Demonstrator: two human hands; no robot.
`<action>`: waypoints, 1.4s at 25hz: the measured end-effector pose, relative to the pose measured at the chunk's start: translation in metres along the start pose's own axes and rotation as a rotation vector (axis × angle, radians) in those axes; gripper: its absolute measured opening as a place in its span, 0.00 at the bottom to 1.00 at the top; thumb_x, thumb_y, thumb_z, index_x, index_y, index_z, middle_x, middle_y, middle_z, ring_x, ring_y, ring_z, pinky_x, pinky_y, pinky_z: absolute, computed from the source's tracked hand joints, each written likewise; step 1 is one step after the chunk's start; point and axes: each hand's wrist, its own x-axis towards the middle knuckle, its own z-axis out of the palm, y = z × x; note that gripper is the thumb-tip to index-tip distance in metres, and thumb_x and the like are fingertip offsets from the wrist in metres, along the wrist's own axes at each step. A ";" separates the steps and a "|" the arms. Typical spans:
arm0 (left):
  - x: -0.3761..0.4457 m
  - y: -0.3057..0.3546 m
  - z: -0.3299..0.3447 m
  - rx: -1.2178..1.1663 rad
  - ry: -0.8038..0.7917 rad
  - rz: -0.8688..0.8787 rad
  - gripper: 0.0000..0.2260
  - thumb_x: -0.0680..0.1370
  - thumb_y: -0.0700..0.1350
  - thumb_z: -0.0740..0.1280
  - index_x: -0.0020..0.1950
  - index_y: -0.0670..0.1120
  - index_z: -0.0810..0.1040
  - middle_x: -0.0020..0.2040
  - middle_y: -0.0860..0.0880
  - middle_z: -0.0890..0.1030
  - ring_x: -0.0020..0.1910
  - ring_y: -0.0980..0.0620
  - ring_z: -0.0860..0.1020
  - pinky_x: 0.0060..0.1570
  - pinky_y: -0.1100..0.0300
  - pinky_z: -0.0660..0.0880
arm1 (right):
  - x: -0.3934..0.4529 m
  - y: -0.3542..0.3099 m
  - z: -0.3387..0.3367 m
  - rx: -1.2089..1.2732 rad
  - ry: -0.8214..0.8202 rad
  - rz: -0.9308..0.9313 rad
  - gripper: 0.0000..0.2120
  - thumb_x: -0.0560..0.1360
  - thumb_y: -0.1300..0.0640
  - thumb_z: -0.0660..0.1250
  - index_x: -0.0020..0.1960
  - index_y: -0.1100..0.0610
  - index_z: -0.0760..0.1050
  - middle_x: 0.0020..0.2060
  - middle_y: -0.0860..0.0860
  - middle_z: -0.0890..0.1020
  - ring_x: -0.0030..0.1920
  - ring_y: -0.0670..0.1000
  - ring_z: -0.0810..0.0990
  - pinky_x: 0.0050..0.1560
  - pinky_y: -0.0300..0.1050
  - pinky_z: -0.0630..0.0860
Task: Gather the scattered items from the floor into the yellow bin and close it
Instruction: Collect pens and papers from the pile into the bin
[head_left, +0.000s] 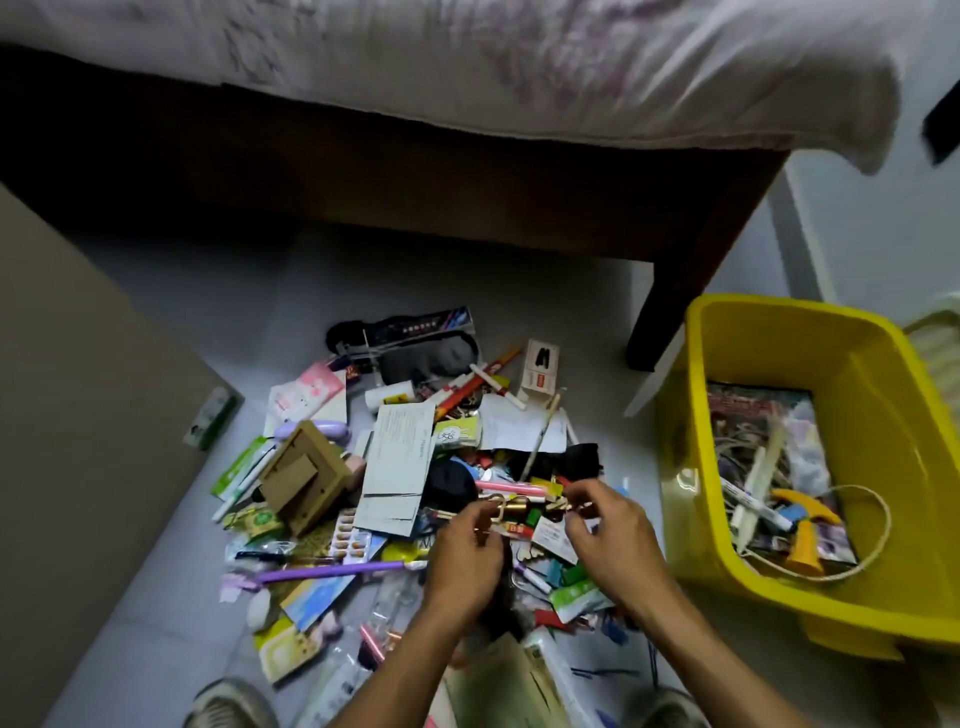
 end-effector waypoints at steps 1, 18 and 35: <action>0.008 -0.009 -0.003 0.040 -0.001 -0.006 0.14 0.79 0.42 0.65 0.64 0.53 0.76 0.61 0.51 0.80 0.57 0.53 0.77 0.57 0.58 0.75 | 0.006 0.006 0.011 -0.007 -0.033 0.033 0.09 0.76 0.58 0.67 0.55 0.49 0.77 0.50 0.48 0.83 0.46 0.46 0.79 0.44 0.41 0.74; 0.050 -0.078 -0.025 0.480 0.011 0.228 0.14 0.75 0.41 0.64 0.60 0.48 0.77 0.58 0.49 0.78 0.57 0.48 0.74 0.56 0.55 0.72 | 0.118 -0.037 0.074 -0.018 0.002 -0.389 0.08 0.81 0.53 0.59 0.45 0.53 0.71 0.32 0.48 0.73 0.33 0.49 0.73 0.31 0.44 0.65; 0.015 -0.110 -0.061 0.367 0.127 0.124 0.10 0.74 0.40 0.64 0.54 0.48 0.78 0.51 0.48 0.80 0.52 0.47 0.77 0.51 0.55 0.74 | 0.057 0.001 0.088 0.003 -0.562 0.214 0.14 0.68 0.55 0.71 0.49 0.57 0.71 0.38 0.52 0.77 0.35 0.51 0.76 0.31 0.42 0.68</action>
